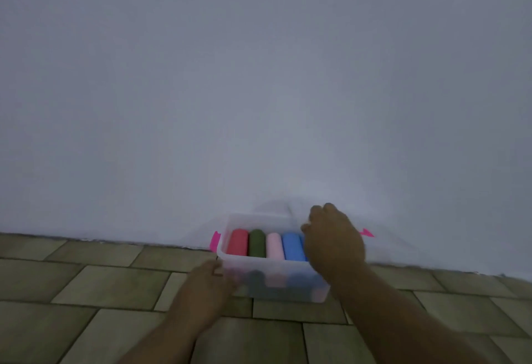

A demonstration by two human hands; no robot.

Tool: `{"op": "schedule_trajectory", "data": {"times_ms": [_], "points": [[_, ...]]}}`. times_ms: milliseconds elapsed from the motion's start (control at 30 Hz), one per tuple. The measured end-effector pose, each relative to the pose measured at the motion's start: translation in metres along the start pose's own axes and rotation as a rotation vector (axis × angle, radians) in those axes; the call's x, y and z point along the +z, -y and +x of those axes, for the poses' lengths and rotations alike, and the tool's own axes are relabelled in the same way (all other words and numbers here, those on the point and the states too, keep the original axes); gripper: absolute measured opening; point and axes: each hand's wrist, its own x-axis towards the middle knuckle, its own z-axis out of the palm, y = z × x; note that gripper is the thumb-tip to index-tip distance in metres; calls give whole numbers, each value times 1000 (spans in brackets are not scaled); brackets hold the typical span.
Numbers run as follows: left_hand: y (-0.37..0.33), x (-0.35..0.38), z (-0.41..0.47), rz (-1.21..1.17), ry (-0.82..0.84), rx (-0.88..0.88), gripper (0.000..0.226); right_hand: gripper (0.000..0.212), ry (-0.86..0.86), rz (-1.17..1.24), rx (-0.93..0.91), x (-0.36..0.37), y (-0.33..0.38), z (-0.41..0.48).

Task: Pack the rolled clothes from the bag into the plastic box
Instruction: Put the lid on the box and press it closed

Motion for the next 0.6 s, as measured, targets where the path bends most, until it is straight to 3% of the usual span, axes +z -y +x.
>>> {"op": "schedule_trajectory", "data": {"times_ms": [67, 167, 267, 333, 433, 533, 600], "points": [[-9, -19, 28, -85, -165, -49, 45, 12, 3, 31, -140, 13, 43, -12], [-29, -25, 60, -175, -103, -231, 62, 23, 105, 81, -215, 38, 91, -21], [-38, -22, 79, -208, -2, -335, 53, 29, 209, 76, -240, 60, 111, -19], [-32, -16, 84, -206, -11, -309, 39, 31, 226, 92, -258, 70, 109, -14], [-19, -10, 91, -91, -41, -270, 38, 34, 243, 121, -336, 79, 94, -8], [-11, -11, 101, -45, -59, -236, 38, 38, 89, 209, -295, 75, 51, 8], [-13, -11, 109, -19, -62, -209, 45, 28, -68, 190, -152, 72, 6, 26]]}}
